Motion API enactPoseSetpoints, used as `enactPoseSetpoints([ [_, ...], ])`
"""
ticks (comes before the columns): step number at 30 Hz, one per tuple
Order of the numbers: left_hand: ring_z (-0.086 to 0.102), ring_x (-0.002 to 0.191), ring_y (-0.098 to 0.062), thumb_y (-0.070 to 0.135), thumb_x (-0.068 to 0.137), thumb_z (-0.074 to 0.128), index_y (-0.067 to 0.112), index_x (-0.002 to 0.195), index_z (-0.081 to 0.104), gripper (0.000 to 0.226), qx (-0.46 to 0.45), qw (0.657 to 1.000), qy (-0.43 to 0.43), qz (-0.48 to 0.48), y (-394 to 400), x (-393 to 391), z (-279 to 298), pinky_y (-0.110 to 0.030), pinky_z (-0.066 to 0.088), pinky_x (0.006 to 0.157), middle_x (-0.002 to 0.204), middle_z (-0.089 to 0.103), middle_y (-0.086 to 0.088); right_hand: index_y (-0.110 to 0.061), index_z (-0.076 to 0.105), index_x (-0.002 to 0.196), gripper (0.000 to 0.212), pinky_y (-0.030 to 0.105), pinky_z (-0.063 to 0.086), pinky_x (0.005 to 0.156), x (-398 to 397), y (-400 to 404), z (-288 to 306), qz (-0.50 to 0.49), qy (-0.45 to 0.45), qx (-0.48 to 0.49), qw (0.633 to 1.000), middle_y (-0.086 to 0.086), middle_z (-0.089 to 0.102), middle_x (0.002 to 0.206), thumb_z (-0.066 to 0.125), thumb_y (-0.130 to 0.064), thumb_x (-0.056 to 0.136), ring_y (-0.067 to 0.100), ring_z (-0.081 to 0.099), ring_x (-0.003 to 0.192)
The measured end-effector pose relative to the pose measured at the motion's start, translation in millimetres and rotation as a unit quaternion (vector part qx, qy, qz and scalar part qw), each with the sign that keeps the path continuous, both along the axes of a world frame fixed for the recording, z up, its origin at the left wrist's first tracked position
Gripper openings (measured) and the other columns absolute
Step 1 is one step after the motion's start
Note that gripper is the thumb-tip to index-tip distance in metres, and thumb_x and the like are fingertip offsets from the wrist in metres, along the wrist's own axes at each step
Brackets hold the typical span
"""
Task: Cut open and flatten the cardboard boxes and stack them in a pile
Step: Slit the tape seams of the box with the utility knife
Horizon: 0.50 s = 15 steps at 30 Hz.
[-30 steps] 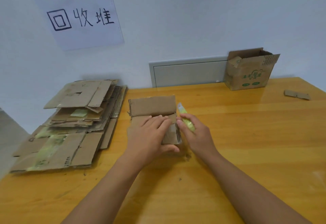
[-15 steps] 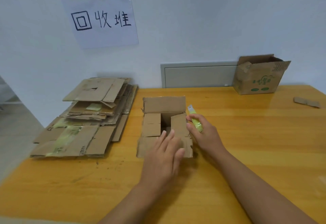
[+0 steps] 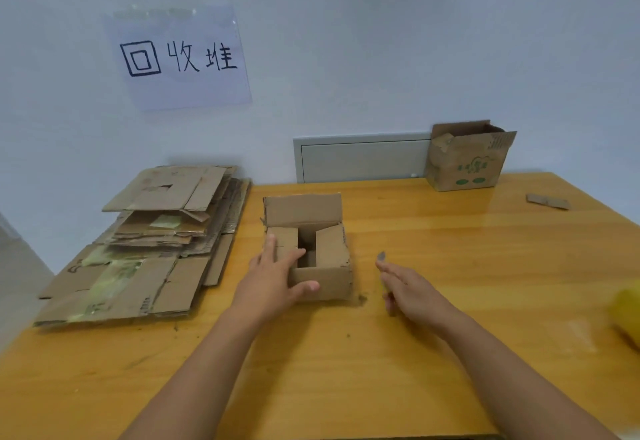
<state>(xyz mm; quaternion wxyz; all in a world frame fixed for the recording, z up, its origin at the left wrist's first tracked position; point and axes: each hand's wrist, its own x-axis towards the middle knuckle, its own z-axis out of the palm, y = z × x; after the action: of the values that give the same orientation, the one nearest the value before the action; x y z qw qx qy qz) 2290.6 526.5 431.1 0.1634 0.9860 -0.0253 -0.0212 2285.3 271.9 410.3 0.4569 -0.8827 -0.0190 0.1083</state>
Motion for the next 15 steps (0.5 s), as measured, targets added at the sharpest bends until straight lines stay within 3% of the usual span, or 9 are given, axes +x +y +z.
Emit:
enactPoseSetpoints([
  [1, 0.013, 0.149, -0.030, 0.068, 0.083, 0.058, 0.048, 0.149, 0.027, 0.075, 0.004, 1.000, -0.009, 0.003, 0, 0, -1, -0.046, 0.034, 0.112, 0.165, -0.009, 0.001, -0.022, 0.034, 0.153, 0.045, 0.026, 0.043, 0.076, -4, -1, -1, 0.035, 0.026, -0.050, 0.998, 0.003, 0.067, 0.106, 0.031, -0.028, 0.109, 0.006, 0.056, 0.077],
  [3, 0.018, 0.147, -0.030, 0.067, 0.083, 0.059, 0.047, 0.147, 0.030, 0.073, 0.007, 1.000, -0.028, 0.010, -1, 0, -3, -0.045, 0.038, 0.110, 0.165, -0.003, 0.001, -0.026, 0.030, 0.155, 0.047, 0.027, 0.041, 0.097, -8, -1, 1, 0.083, 0.035, -0.158, 0.983, 0.003, 0.048, 0.149, 0.031, -0.030, 0.108, 0.011, 0.056, 0.115],
  [4, 0.022, 0.146, -0.030, 0.067, 0.083, 0.060, 0.047, 0.147, 0.032, 0.073, 0.007, 0.999, -0.037, 0.013, -2, 0, -3, -0.044, 0.040, 0.108, 0.165, 0.000, 0.001, -0.030, 0.029, 0.155, 0.047, 0.031, 0.040, 0.103, -8, -1, 4, 0.091, 0.034, -0.205, 0.974, 0.002, 0.041, 0.155, 0.033, -0.032, 0.108, 0.018, 0.050, 0.129],
  [10, 0.034, 0.135, -0.029, 0.066, 0.083, 0.059, 0.047, 0.144, 0.032, 0.069, 0.021, 0.998, -0.063, 0.002, 0, 2, -4, -0.040, 0.048, 0.096, 0.161, 0.009, 0.002, -0.038, 0.042, 0.147, 0.048, 0.039, 0.047, 0.098, 3, 3, 19, 0.034, 0.013, -0.332, 0.943, 0.001, 0.049, 0.148, 0.048, -0.050, 0.100, 0.025, 0.047, 0.132],
  [13, 0.035, 0.134, -0.029, 0.071, 0.079, 0.060, 0.050, 0.143, 0.030, 0.074, 0.016, 0.998, -0.065, -0.004, 4, 4, -5, -0.040, 0.047, 0.097, 0.161, 0.008, 0.003, -0.031, 0.046, 0.144, 0.050, 0.038, 0.052, 0.086, 11, 22, 33, -0.027, -0.082, -0.271, 0.959, 0.001, 0.064, 0.125, 0.043, -0.054, 0.100, 0.023, 0.059, 0.113],
  [15, 0.035, 0.135, -0.029, 0.073, 0.074, 0.064, 0.050, 0.143, 0.028, 0.081, 0.007, 0.997, -0.075, -0.007, 6, 5, -5, -0.041, 0.046, 0.100, 0.161, 0.007, 0.002, -0.027, 0.043, 0.146, 0.058, 0.039, 0.051, 0.088, 18, 43, 41, -0.040, -0.122, -0.219, 0.967, 0.002, 0.063, 0.126, 0.044, -0.058, 0.097, 0.023, 0.058, 0.114],
])
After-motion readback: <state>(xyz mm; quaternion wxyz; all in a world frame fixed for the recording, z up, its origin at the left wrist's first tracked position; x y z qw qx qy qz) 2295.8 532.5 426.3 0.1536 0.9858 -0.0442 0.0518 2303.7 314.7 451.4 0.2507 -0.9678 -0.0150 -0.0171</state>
